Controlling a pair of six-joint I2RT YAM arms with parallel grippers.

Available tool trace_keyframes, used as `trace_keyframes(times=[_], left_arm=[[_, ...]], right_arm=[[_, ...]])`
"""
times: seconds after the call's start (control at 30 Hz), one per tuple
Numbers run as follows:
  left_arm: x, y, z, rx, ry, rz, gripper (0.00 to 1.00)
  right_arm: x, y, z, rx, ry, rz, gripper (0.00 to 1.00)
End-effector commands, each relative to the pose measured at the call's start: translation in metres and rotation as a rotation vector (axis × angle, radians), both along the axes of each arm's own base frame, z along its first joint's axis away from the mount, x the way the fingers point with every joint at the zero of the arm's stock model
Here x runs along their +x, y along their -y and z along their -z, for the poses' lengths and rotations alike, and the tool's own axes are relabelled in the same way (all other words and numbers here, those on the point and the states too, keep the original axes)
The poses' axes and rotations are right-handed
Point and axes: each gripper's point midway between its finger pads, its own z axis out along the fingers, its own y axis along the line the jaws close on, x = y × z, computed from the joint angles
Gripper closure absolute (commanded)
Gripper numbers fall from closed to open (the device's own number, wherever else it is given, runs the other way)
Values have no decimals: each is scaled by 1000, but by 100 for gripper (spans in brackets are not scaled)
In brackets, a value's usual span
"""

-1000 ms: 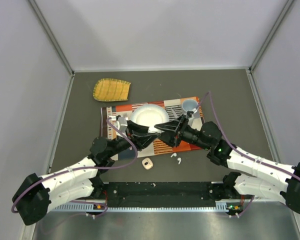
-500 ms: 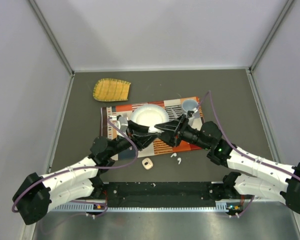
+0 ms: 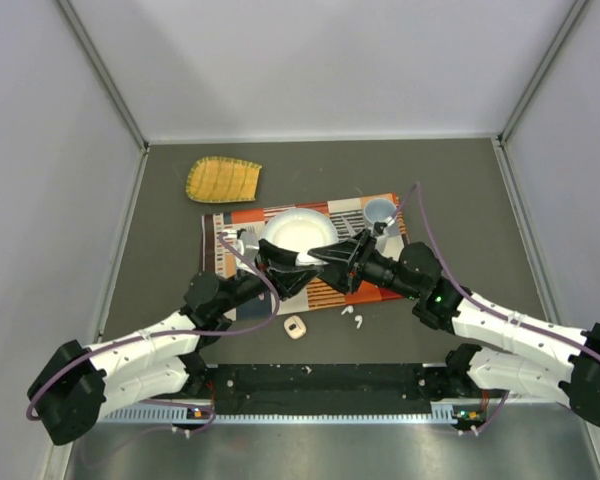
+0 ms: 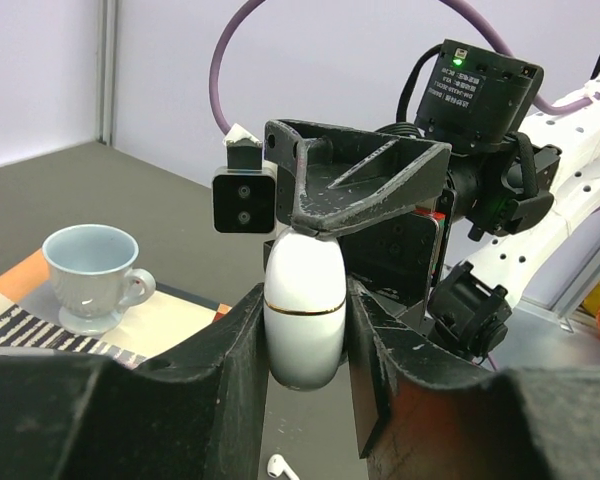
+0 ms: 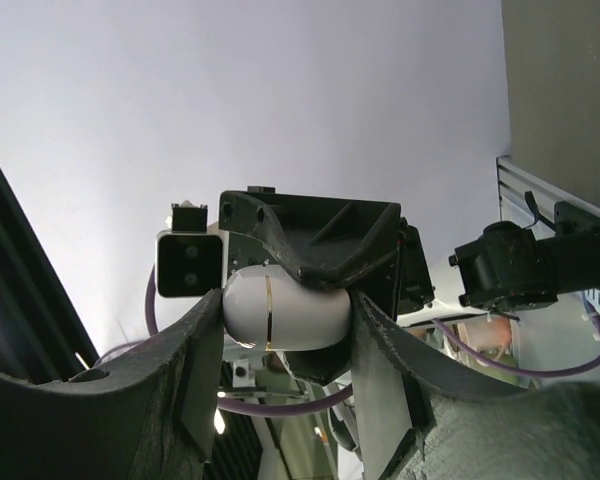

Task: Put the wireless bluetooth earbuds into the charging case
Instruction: Pass from the right arm to the left, then open the charging case.

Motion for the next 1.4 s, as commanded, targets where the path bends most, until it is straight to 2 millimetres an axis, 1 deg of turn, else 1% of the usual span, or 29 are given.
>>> trace_keyframes(times=[0.0, 0.03, 0.07, 0.1, 0.17, 0.2, 0.23, 0.27, 0.3, 0.4, 0.57, 0.7, 0.83, 0.87, 0.97, 1.0, 1.07, 1.1, 1.13, 1.17, 1.2, 1.23, 1.27, 1.3, 1.33, 1.37], left_arm=[[-1, -1, -24, -70, 46, 2, 62], [-1, -1, -24, -72, 42, 0, 63], [-1, -2, -25, -75, 45, 0, 74], [-1, -1, -25, -75, 45, 0, 78], [-1, -2, -25, -78, 48, -3, 84], [1, -3, -27, -85, 47, -14, 84], [1, -4, -27, -88, 46, -18, 83], [1, -5, -28, -91, 47, -20, 72], [1, -5, -29, -93, 50, -21, 68], [1, -5, -29, -90, 51, -22, 63], [1, -4, -30, -94, 49, -18, 64], [1, -3, -29, -96, 48, -12, 76], [0, -2, -33, -104, 62, -6, 100], [0, -3, -33, -104, 64, -4, 100], [0, -4, -33, -106, 62, -10, 100], [-1, -5, -34, -111, 66, -12, 100], [-2, -6, -33, -107, 67, -13, 100], [-3, -8, -32, -106, 66, -17, 100], [-4, -9, -31, -103, 64, -15, 100], [-5, -11, -33, -109, 72, -19, 100], [-6, -12, -31, -107, 65, -25, 100], [-6, -14, -29, -103, 62, -28, 100], [-8, -17, -32, -114, 70, -31, 100], [-9, -19, -29, -112, 63, -36, 100], [-9, -20, -27, -109, 56, -38, 100], [-12, -23, -31, -120, 65, -39, 100]], right_arm=[[2, 3, -23, 74, 43, 14, 96], [2, 3, -23, 73, 45, 14, 97], [2, 3, -22, 74, 43, 14, 97], [2, 3, -22, 75, 44, 16, 97], [3, 4, -21, 72, 41, 23, 97], [3, 4, -20, 67, 41, 24, 97], [3, 4, -19, 64, 40, 22, 97], [3, 4, -19, 63, 40, 22, 97], [3, 4, -18, 61, 38, 22, 97], [3, 5, -18, 62, 39, 25, 97], [3, 4, -18, 62, 37, 24, 97], [3, 4, -16, 58, 36, 22, 97], [2, 4, -13, 46, 28, 19, 96], [2, 4, -13, 43, 28, 21, 95], [2, 6, -12, 29, 43, 27, 75], [4, 7, -12, 23, 50, 43, 62], [4, 11, -14, -6, 82, 62, 43], [8, 14, -14, -22, 96, 92, 31], [10, 17, -15, -41, 110, 110, 26], [9, 23, -18, -87, 160, 128, 20], [13, 27, -21, -114, 192, 161, 11], [14, 31, -23, -149, 222, 177, 9], [14, 38, -30, -208, 300, 195, 9], [16, 43, -35, -250, 357, 218, 9], [14, 47, -58, -262, 448, 228, 9], [13, 52, -49, -386, 553, 207, 9]])
